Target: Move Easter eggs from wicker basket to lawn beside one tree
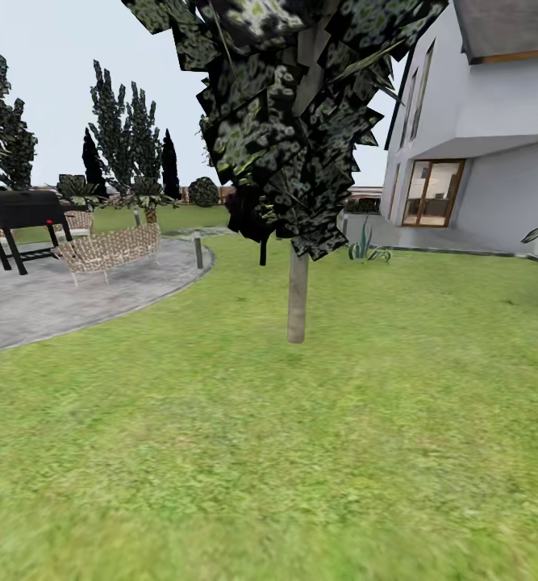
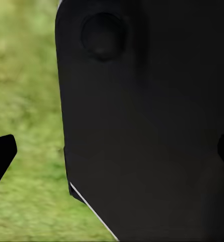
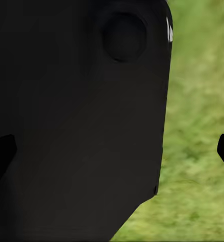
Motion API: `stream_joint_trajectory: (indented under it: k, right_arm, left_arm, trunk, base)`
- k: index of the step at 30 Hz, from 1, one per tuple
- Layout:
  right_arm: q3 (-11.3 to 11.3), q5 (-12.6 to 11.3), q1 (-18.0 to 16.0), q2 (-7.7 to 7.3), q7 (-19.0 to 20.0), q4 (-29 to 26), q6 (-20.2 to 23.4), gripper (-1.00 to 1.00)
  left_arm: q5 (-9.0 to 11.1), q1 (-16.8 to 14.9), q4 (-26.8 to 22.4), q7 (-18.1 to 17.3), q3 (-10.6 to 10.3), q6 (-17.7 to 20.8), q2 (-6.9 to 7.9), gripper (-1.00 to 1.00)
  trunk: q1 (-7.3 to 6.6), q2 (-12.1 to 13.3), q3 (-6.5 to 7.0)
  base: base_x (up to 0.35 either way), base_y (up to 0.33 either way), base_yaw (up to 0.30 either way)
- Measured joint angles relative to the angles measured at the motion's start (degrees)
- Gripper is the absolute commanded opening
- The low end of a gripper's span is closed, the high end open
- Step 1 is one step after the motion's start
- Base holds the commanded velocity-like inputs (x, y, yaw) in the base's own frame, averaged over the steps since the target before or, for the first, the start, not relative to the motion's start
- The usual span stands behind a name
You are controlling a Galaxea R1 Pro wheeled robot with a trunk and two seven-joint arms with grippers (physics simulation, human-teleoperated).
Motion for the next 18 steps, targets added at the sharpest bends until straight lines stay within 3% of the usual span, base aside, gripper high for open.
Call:
stream_joint_trajectory:
  k: [2, 18]
  right_arm:
    - [-0.2, -0.1, 0.1, -0.64, 0.3, 0.0, -0.1, 1.0]
    - [-0.1, -0.1, 0.1, -0.66, 0.3, 0.1, -0.1, 1.0]
  left_arm:
    - [-0.1, -0.2, -0.6, -0.1, -0.2, 0.3, 0.55, 1.0]
    - [-0.2, -0.2, -0.6, -0.1, -0.3, 0.4, 0.55, 1.0]
  trunk:
    - [0.0, 0.0, 0.02]
    - [0.0, 0.0, 0.02]
  base:
    - [0.0, 0.0, 0.0]
    - [0.0, 0.0, 0.0]
